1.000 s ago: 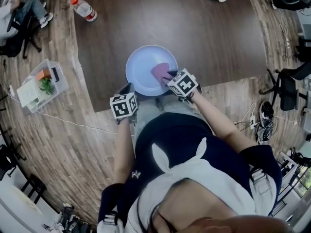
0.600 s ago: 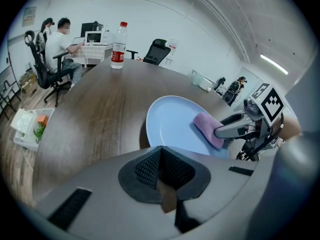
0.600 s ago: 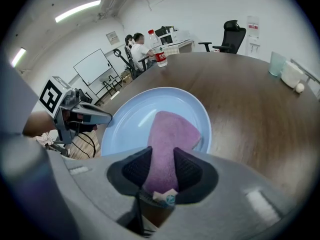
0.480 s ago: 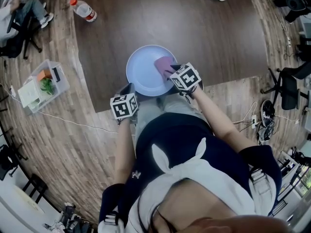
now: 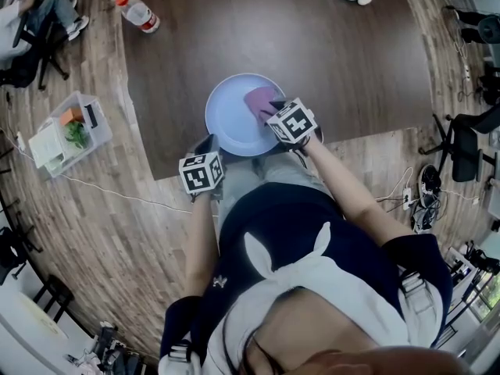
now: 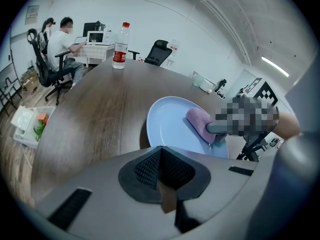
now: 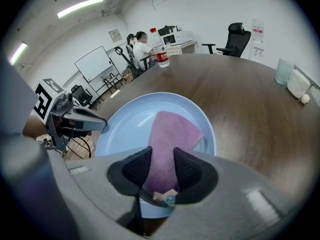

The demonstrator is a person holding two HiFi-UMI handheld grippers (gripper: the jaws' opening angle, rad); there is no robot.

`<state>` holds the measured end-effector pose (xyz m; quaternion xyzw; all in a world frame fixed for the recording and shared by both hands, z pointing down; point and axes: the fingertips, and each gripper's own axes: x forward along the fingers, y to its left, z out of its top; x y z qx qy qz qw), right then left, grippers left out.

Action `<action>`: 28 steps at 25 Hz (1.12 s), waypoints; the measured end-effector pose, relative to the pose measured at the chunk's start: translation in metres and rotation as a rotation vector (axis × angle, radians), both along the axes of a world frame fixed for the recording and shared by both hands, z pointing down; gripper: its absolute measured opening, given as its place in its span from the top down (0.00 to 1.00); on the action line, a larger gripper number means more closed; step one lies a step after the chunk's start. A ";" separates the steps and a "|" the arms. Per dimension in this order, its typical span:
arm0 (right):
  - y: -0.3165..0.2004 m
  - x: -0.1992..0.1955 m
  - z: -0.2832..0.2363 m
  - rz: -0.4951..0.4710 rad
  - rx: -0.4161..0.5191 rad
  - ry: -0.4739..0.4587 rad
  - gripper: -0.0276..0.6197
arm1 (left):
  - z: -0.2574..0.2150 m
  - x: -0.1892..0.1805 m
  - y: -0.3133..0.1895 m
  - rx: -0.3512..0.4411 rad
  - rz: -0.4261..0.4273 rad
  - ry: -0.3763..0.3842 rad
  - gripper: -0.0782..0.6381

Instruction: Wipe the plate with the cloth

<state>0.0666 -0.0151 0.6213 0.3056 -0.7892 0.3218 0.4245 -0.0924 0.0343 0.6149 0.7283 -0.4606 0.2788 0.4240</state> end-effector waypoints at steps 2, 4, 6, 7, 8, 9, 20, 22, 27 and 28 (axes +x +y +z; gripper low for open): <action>-0.002 -0.009 0.001 -0.017 0.009 -0.002 0.76 | 0.001 0.000 0.000 -0.001 -0.004 0.001 0.88; -0.003 -0.018 0.001 -0.027 0.022 -0.005 0.76 | 0.001 -0.001 0.000 -0.002 -0.008 0.002 0.88; -0.003 -0.026 0.002 -0.037 0.030 -0.005 0.76 | 0.001 -0.001 -0.001 -0.003 -0.013 0.003 0.88; -0.003 -0.030 0.001 -0.048 0.035 -0.007 0.76 | 0.001 -0.001 -0.001 -0.003 -0.015 0.004 0.88; -0.002 -0.036 0.000 -0.060 0.039 -0.010 0.75 | 0.001 -0.001 -0.001 -0.003 -0.018 0.004 0.88; -0.001 -0.041 -0.001 -0.070 0.042 -0.015 0.75 | 0.002 -0.001 -0.001 -0.003 -0.020 0.004 0.88; 0.011 -0.064 -0.003 -0.155 0.062 -0.030 0.70 | 0.001 -0.001 -0.002 0.002 -0.036 0.002 0.88; 0.010 -0.063 -0.012 -0.130 0.070 -0.059 0.68 | 0.000 0.000 -0.002 0.007 -0.026 -0.004 0.88; 0.002 -0.064 -0.069 -0.098 0.206 -0.197 0.68 | -0.023 0.007 -0.006 0.072 0.009 -0.003 0.88; 0.001 -0.064 -0.081 -0.091 0.232 -0.238 0.69 | -0.030 0.010 -0.008 0.090 0.011 0.004 0.88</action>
